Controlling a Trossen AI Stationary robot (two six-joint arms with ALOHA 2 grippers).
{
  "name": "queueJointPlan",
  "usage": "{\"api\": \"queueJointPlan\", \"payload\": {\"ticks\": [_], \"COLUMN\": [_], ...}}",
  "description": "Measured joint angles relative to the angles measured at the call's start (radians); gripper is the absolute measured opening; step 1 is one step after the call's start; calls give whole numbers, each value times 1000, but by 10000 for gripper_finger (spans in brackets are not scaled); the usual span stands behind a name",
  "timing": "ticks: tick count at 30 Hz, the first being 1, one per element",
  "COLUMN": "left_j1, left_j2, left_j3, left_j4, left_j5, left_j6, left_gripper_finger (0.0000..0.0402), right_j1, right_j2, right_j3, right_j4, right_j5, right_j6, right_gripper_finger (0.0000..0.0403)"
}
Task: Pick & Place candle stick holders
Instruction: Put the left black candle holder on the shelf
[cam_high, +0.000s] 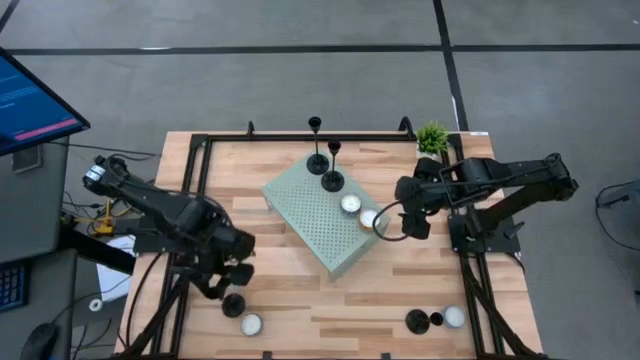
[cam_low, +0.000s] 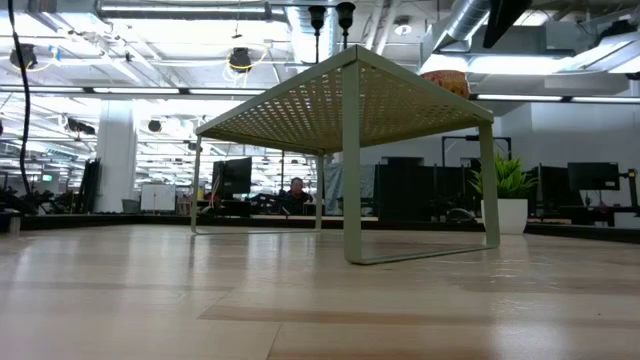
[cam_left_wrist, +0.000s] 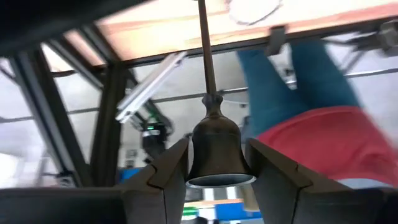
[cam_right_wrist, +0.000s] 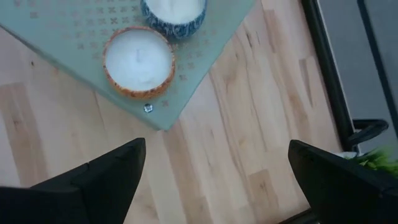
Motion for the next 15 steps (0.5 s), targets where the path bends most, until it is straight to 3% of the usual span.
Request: {"api": "queueJointPlan", "payload": {"ticks": [15], "left_j1": [298], "left_j2": [-125], "left_j3": [0], "left_j4": [4], "left_j5": [-2], "left_j6": [-132], "left_gripper_finger": [148], "right_j1": [-34], "right_j2": [0], "right_j3": [0], "right_j4": [98], "right_j5": [2], "right_j6": [-138], "right_gripper_finger": [384]}}
